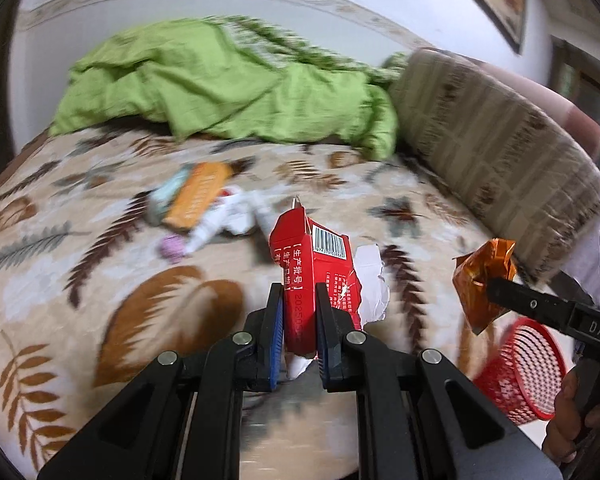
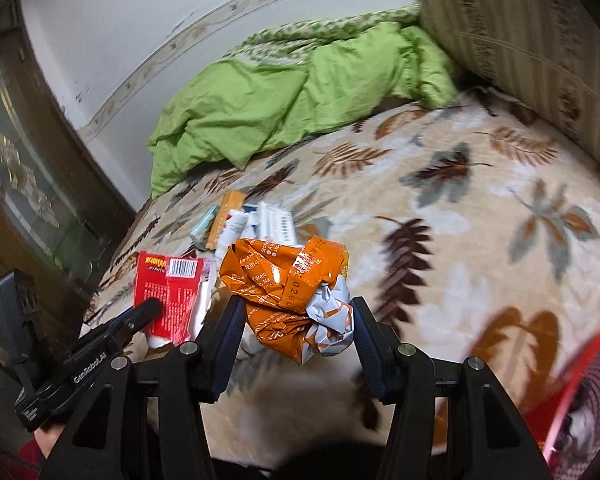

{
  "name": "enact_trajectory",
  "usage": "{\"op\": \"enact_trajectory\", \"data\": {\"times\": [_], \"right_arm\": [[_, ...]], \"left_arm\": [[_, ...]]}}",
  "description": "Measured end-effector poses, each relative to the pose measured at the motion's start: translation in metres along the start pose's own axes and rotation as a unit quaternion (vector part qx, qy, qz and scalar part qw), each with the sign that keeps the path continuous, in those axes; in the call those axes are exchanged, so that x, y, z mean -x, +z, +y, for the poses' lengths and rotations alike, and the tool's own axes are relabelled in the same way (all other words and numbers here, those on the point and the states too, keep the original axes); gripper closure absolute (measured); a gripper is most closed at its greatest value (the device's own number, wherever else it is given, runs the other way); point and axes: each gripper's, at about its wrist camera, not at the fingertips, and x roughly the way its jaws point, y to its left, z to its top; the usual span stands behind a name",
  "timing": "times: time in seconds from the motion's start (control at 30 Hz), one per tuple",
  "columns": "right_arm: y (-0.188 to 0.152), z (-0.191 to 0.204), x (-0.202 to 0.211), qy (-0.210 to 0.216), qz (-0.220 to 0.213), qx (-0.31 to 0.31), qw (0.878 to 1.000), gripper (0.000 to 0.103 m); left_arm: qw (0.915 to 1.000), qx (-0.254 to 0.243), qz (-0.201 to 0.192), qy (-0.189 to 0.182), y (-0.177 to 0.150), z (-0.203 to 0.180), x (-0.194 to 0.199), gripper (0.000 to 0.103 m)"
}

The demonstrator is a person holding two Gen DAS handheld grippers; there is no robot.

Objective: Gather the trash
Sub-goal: 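Carry both items over the red basket and open both tools to drop them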

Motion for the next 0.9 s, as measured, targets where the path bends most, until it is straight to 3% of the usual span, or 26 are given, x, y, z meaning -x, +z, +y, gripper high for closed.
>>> {"op": "enact_trajectory", "data": {"times": [0.17, 0.33, 0.6, 0.83, 0.9], "right_arm": [[-0.004, -0.039, 0.055, -0.03, -0.027, -0.043, 0.998, 0.046], [-0.008, -0.078, 0.112, -0.075, -0.059, -0.078, 0.992, 0.046], [-0.027, -0.146, 0.183, -0.147, -0.093, -0.151, 0.973, 0.045], [-0.041, -0.181, 0.195, -0.173, -0.096, -0.189, 0.962, 0.044], [-0.042, -0.19, 0.192, -0.18, -0.087, -0.2, 0.959, 0.044]], "left_arm": [[0.9977, -0.046, 0.003, -0.049, 0.006, -0.056, 0.0, 0.09], [0.9897, -0.08, 0.019, -0.117, 0.01, -0.12, -0.007, 0.09], [0.9663, -0.134, 0.074, -0.207, -0.006, -0.217, -0.028, 0.09], [0.9437, -0.179, 0.139, -0.241, -0.032, -0.273, -0.055, 0.089], [0.9367, -0.183, 0.169, -0.247, -0.038, -0.282, -0.066, 0.08]]}}
